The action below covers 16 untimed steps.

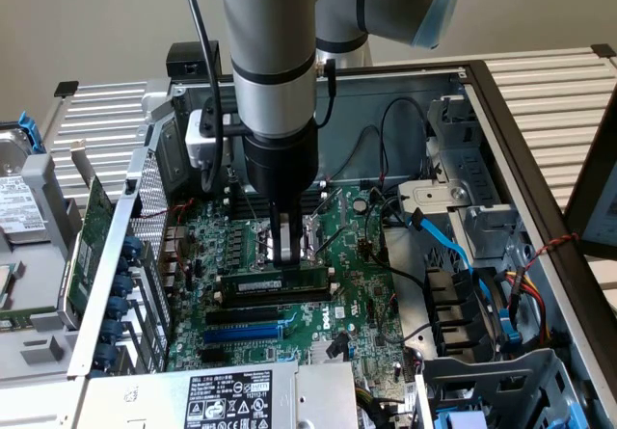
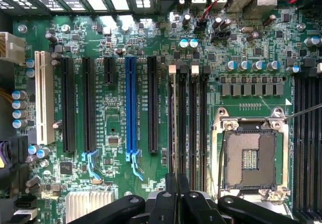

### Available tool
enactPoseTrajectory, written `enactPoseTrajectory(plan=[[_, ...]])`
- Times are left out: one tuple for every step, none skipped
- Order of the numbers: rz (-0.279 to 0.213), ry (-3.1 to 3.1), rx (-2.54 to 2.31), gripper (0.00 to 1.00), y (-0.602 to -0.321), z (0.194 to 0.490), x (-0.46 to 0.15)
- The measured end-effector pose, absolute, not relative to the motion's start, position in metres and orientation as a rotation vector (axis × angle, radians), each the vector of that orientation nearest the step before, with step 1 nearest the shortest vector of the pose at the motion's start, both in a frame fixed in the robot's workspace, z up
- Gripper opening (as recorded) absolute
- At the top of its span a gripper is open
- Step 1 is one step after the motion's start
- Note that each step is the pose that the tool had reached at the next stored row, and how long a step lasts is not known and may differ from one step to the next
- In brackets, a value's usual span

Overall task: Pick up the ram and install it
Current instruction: 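Insert the ram into the slot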

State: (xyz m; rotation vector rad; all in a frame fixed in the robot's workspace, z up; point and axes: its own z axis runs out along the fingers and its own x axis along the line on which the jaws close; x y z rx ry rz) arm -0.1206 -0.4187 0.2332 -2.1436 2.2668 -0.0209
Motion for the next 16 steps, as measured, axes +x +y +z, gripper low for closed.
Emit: enactPoseTrajectory(plan=[[-0.021,2.267,-2.144,0.12,-0.4187,0.2330,-0.1207],[-0.021,2.267,-2.144,0.12,-0.4187,0.2328,-0.1208],[-0.021,2.267,-2.144,0.12,-0.4187,0.2328,-0.1209],[-0.021,2.267,-2.144,0.12,-0.4187,0.2327,-0.1211],[-0.021,2.267,-2.144,0.12,-0.4187,0.2327,-0.1211],[-0.021,2.267,-2.143,0.12,-0.4187,0.2326,-0.1211],[-0.021,2.267,-2.144,0.12,-0.4188,0.2327,-0.1212],[-0.021,2.267,-2.144,0.12,-0.4189,0.2327,-0.1213],[-0.021,2.267,-2.144,0.12,-0.4189,0.2327,-0.1213],[-0.021,2.267,-2.143,0.12,-0.4192,0.2327,-0.1214],[-0.021,2.267,-2.143,0.12,-0.4194,0.2326,-0.1214],[-0.021,2.267,-2.143,0.12,-0.4194,0.2327,-0.1214],[-0.021,2.267,-2.144,0.12,-0.4197,0.2327,-0.1213],[-0.021,2.267,-2.143,0.12,-0.4197,0.2327,-0.1213],[-0.021,2.267,-2.144,0.12,-0.4197,0.2327,-0.1213],[-0.021,2.267,-2.144,0.12,-0.4198,0.2325,-0.1213]])
